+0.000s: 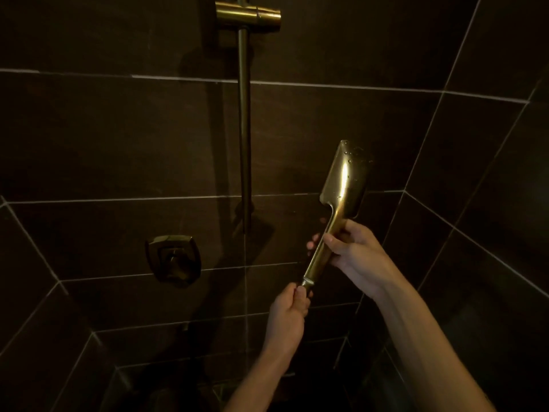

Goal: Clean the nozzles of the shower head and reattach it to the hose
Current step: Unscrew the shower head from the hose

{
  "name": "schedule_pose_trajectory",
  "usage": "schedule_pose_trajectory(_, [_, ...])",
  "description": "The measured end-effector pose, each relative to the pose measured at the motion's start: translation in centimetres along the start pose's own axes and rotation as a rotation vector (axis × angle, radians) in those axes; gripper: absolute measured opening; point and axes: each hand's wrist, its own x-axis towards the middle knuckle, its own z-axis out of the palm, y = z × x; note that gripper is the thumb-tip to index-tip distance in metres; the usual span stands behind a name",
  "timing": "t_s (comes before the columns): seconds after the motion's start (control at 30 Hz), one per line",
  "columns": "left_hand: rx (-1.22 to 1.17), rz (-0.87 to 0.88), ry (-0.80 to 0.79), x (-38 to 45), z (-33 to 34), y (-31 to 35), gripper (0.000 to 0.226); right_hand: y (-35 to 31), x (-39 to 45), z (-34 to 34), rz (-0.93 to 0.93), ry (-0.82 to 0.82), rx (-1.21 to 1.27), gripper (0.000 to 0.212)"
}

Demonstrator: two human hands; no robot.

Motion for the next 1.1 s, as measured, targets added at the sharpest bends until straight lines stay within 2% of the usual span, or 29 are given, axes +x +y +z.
schedule_pose_trajectory(0.07, [0.02, -0.001, -0.003, 0.1, 0.2, 0.1, 0.03, 0.4, 0.1, 0.7, 0.024, 0.027, 0.094, 0.038])
schedule_pose_trajectory(0.13, [0.038, -0.008, -0.003, 0.2, 0.5, 0.1, 0.031, 0.7, 0.3, 1.4, 0.025, 0.098, 0.05, 0.045])
schedule_pose_trajectory(0.23, [0.052, -0.015, 0.005, 0.3, 0.8, -0.1, 0.038, 0.7, 0.4, 1.9, 0.012, 0.175, -0.02, 0.038])
schedule_pose_trajectory(0.3, [0.047, -0.014, 0.011, 0.4, 0.8, -0.1, 0.04, 0.4, 0.4, 1.8, 0.021, 0.149, -0.034, 0.037])
schedule_pose_trajectory(0.47, [0.025, -0.024, 0.025, 0.3, 0.7, 0.1, 0.033, -1.1, 0.0, 0.7, 0.052, 0.011, -0.323, 0.027])
schedule_pose_trajectory(0.57, [0.012, -0.023, 0.025, 0.3, 0.6, 0.0, 0.037, -1.1, -0.2, 0.1, 0.018, -0.024, -0.263, 0.029])
schedule_pose_trajectory(0.67, [-0.009, -0.021, 0.023, 0.3, 0.6, 0.1, 0.039, -0.7, -0.2, 0.2, -0.031, 0.001, -0.124, 0.028])
schedule_pose_trajectory(0.8, [-0.028, -0.017, 0.028, 0.6, 0.4, 0.1, 0.034, -0.2, 0.0, 1.0, -0.015, 0.021, 0.091, 0.036])
schedule_pose_trajectory(0.9, [0.004, -0.015, 0.017, 0.4, 0.7, 0.2, 0.031, -0.3, 0.0, 2.0, -0.034, 0.055, -0.002, 0.045])
schedule_pose_trajectory(1.03, [-0.005, -0.028, 0.039, 0.3, 0.7, 0.3, 0.041, -0.2, 0.3, 1.6, 0.027, 0.073, 0.002, 0.036])
schedule_pose_trajectory(1.1, [-0.029, -0.029, 0.043, 0.3, 0.3, 0.5, 0.042, -0.7, 0.2, 1.0, 0.043, 0.059, -0.168, 0.034])
